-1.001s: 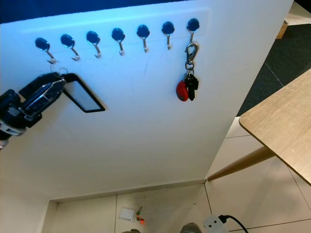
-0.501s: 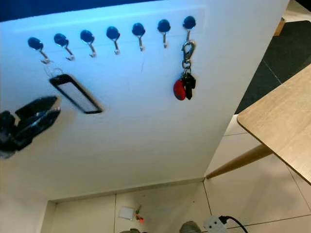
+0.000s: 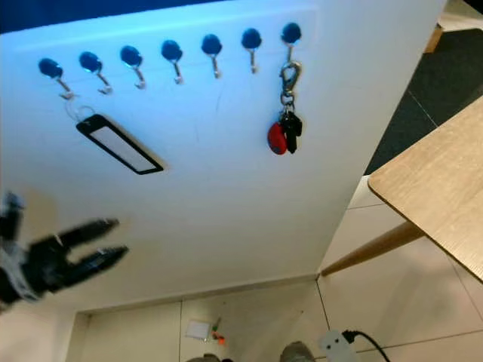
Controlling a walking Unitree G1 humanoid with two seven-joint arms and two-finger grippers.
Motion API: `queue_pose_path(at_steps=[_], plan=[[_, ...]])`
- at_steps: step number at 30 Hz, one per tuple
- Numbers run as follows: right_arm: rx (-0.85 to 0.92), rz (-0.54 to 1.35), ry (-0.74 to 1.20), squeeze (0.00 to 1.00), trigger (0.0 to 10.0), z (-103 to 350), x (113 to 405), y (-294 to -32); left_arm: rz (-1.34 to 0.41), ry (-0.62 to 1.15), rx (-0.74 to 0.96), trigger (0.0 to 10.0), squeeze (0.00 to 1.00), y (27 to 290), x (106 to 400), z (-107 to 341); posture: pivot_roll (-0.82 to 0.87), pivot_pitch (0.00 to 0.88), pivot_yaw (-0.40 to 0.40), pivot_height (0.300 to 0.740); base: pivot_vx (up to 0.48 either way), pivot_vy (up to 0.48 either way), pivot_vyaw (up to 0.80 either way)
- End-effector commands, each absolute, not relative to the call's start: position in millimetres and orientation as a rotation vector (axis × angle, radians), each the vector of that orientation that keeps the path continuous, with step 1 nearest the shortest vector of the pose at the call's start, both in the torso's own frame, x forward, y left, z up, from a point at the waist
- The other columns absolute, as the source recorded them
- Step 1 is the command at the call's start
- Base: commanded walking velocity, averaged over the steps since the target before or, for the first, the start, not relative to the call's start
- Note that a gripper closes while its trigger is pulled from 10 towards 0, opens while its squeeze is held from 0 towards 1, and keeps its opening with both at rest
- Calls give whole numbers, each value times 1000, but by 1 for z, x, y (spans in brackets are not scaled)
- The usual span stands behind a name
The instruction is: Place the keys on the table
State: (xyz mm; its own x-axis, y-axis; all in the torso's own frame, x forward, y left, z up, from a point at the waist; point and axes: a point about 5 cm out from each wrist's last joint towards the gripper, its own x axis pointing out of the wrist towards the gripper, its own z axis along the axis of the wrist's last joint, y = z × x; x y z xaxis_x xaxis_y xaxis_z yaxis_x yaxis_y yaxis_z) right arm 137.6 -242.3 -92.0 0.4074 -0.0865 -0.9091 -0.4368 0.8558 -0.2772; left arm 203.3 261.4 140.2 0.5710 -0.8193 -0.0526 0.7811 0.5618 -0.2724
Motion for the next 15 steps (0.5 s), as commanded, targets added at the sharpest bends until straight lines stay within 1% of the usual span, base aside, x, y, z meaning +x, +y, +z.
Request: queue_pose_path(at_steps=[1,2,3,6,7,9,10,12,14,15], plan=[[-513,196,1057,0,10000,-86,151,-243,-782,329,-236,10000,0,273,199,94,-99,171,91,740,0,0,0],[-515,190,1034,0,10000,-84,155,-243,-750,359,-233,10000,0,275,198,84,-99,171,91,740,0,0,0],[-515,190,1034,0,10000,-84,155,-243,-750,359,-233,10000,0,275,198,84,-99,171,91,740,0,0,0],[-429,167,902,0,10000,-73,178,-237,-560,485,-247,10000,0,286,194,44,-97,161,94,740,0,0,0],[-402,167,873,0,10000,-70,183,-235,-512,508,-241,10000,0,289,193,35,-97,161,94,740,0,0,0],[-312,191,798,0,10000,-62,198,-228,-359,554,-283,10000,0,296,190,15,-101,149,99,740,0,0,0],[-254,243,744,0,10000,-56,208,-221,-281,584,-297,10000,0,299,187,4,-101,149,99,740,0,0,0],[-170,350,657,0,10000,-45,222,-208,-189,631,-303,10000,0,300,182,-12,-108,144,105,740,0,0,0],[-131,433,597,0,10000,-36,230,-199,-144,657,-299,10000,0,298,178,-21,-108,144,105,740,0,0,0],[-98,512,561,0,10000,-30,234,-192,-100,680,-285,10000,0,298,176,-27,-111,135,111,740,0,0,0]])
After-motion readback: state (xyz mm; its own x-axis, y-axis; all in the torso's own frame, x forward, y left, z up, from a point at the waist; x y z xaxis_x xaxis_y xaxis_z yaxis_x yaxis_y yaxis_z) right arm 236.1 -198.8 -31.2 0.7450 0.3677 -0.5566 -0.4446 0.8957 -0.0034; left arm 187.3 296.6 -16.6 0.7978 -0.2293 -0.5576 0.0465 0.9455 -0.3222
